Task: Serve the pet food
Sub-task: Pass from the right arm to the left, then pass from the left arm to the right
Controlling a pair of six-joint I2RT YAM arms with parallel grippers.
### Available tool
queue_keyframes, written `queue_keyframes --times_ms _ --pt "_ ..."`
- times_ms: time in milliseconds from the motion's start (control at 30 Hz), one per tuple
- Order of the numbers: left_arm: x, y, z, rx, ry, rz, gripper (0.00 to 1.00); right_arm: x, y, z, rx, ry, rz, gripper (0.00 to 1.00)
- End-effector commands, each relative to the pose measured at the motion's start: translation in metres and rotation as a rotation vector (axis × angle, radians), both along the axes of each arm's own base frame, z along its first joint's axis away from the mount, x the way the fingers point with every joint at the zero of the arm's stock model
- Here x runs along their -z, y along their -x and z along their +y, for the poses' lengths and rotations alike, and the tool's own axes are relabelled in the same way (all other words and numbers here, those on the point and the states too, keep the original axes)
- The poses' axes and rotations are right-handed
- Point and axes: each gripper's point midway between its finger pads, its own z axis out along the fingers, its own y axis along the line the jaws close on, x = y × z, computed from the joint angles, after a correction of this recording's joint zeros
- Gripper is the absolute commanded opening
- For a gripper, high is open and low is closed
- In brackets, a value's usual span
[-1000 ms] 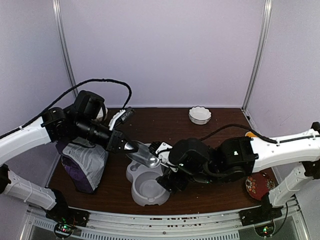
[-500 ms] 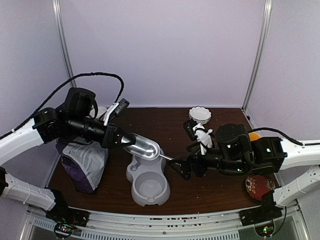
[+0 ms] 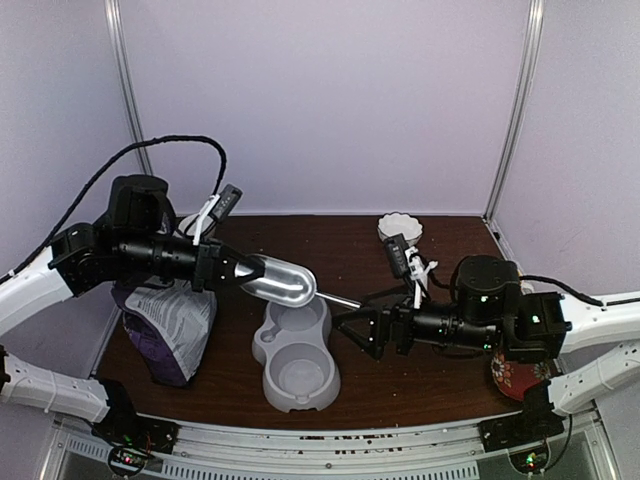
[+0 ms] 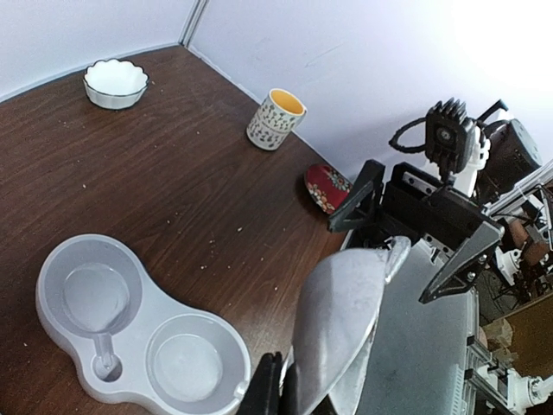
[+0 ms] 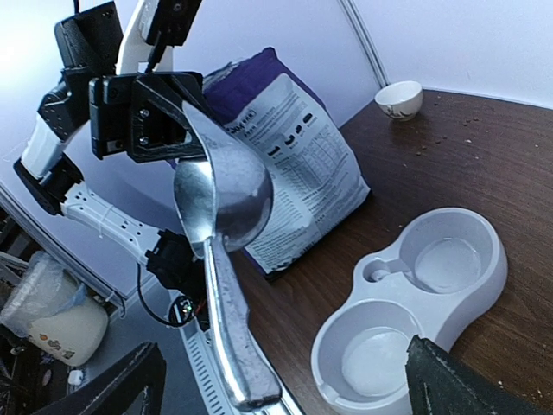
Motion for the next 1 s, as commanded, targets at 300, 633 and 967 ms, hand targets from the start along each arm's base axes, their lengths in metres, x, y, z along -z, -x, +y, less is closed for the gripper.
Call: queue_keyframes --times_ms 300,633,967 --pt "-0.078 0.012 0.007 0.001 0.249 -0.099 0.0 -0.09 0.03 0.006 -0.185 -0.355 -0.082 0.97" --pt "-0.081 0.016 0.007 0.022 0.261 -0.095 0.0 -0.108 0.017 0.019 -0.136 -0.374 -0.04 0.83" --pt "-0.072 0.017 0.006 0.026 0.258 -0.08 0.0 -0.115 0.027 0.046 -0.23 -0.407 -0.007 0.56"
